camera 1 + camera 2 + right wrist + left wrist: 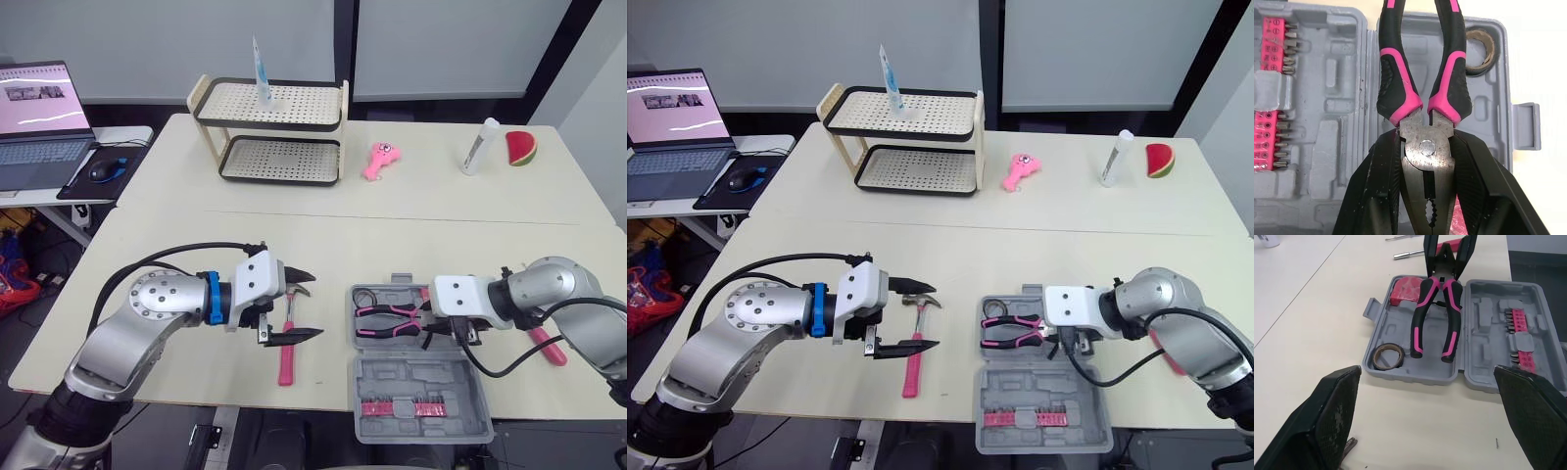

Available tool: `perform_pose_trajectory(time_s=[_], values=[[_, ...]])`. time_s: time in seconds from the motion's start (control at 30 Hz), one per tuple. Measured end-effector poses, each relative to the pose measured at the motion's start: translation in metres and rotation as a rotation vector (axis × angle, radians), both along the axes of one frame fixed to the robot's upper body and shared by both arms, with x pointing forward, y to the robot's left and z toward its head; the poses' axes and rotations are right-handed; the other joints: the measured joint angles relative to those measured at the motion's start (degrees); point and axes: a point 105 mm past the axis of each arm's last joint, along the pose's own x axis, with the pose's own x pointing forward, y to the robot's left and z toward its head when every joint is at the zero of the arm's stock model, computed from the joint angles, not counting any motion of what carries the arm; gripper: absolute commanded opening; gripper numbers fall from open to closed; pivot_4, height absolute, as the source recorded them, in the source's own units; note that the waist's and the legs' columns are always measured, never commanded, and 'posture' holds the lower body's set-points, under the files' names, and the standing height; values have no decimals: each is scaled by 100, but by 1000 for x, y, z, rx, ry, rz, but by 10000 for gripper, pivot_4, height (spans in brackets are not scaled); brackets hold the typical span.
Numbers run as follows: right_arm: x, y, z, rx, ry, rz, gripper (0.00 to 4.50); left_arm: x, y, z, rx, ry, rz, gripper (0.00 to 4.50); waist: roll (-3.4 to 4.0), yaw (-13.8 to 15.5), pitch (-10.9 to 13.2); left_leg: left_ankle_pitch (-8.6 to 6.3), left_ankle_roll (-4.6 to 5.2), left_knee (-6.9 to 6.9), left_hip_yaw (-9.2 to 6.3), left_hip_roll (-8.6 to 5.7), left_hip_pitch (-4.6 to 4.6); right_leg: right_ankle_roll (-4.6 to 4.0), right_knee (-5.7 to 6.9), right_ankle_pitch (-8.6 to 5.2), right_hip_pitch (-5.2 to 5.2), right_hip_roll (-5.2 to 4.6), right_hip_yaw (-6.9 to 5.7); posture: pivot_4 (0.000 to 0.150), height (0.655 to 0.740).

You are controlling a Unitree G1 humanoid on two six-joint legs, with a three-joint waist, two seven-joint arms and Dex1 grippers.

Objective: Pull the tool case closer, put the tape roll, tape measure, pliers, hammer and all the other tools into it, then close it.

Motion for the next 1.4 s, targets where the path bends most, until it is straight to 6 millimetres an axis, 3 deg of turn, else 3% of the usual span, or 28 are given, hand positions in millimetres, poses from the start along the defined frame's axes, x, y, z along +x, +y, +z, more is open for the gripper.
perform_pose_trajectory(time_s=[0.57, 0.8, 1.13, 1.2, 1.4], values=[[15, -6, -26, -71, -7, 2, 12533, -2, -2, -4, -8, 48, -36, 45000, 0, -2, 0, 0, -1, 1, -1, 0, 0, 0, 2, 0, -2, 0, 0, 1500, 7400], [13, 8, -31, -49, 7, 35, 12533, -2, -2, -5, -8, 50, -35, 45000, 0, -8, 0, 1, -1, 1, -2, 1, 1, 0, 3, 0, -2, 1, 0, 1500, 7400], [16, 9, -37, -46, 8, 26, 12533, -2, -3, -7, -1, 53, -40, 45000, 1, -16, -1, 1, -1, 1, -2, 1, 3, 0, 4, 0, -2, 2, 0, 1500, 7400], [18, 8, -40, -51, 2, 26, 19956, -2, -3, -7, 3, 47, -41, 45000, 1, -16, -1, 1, -1, 1, -2, 1, 4, 0, 5, 0, -2, 1, 1, 1500, 7400], [20, 9, -45, -55, -10, 34, 32769, -2, -7, -7, -4, 46, -52, 45000, 1, -13, -1, 1, -1, 1, -2, 0, 4, 0, 5, 0, -1, 1, 0, 1500, 7400]])
